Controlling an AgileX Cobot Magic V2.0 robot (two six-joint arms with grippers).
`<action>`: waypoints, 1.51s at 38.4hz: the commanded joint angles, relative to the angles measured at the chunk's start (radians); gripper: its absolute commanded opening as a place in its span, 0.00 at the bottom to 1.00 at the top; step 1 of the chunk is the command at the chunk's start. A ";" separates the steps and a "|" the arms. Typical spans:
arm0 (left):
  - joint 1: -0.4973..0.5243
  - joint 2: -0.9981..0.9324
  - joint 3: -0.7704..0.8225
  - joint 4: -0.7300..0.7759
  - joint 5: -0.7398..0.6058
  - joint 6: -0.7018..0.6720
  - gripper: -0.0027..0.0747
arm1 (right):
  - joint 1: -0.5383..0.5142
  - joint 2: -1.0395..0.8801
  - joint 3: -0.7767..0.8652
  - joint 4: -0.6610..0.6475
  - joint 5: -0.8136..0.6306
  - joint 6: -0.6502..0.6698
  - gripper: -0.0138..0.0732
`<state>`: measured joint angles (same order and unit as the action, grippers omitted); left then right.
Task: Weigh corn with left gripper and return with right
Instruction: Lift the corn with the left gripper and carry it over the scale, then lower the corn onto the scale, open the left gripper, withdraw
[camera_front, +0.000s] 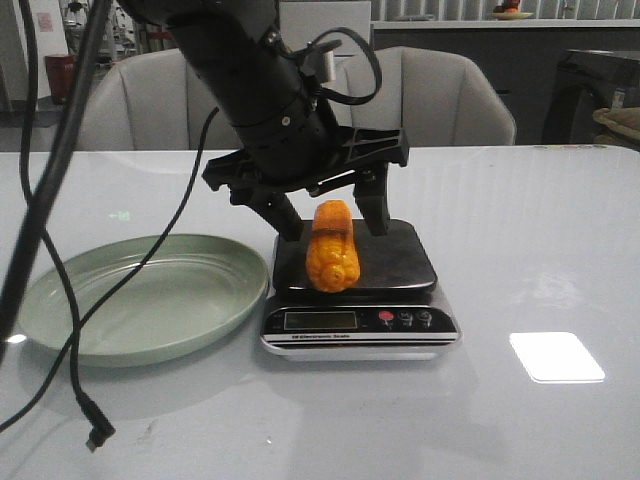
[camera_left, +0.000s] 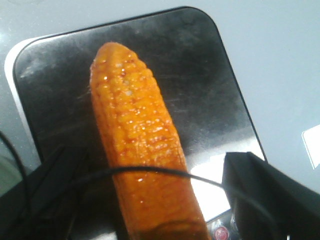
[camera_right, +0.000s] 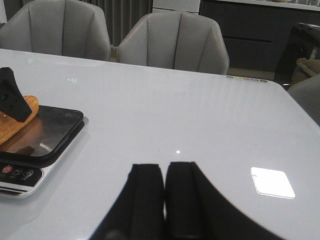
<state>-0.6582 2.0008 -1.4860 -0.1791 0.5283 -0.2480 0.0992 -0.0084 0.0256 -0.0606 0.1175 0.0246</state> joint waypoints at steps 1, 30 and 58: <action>0.004 -0.100 -0.032 0.019 -0.027 -0.004 0.80 | -0.001 -0.019 0.011 -0.012 -0.080 -0.006 0.36; 0.205 -0.805 0.556 0.158 -0.147 -0.002 0.80 | -0.001 -0.020 0.011 -0.012 -0.080 -0.006 0.36; 0.236 -1.686 1.023 0.393 -0.110 0.008 0.80 | -0.001 -0.020 0.011 -0.012 -0.080 -0.006 0.36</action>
<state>-0.4233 0.3756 -0.4622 0.1726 0.4702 -0.2474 0.0992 -0.0084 0.0256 -0.0606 0.1175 0.0246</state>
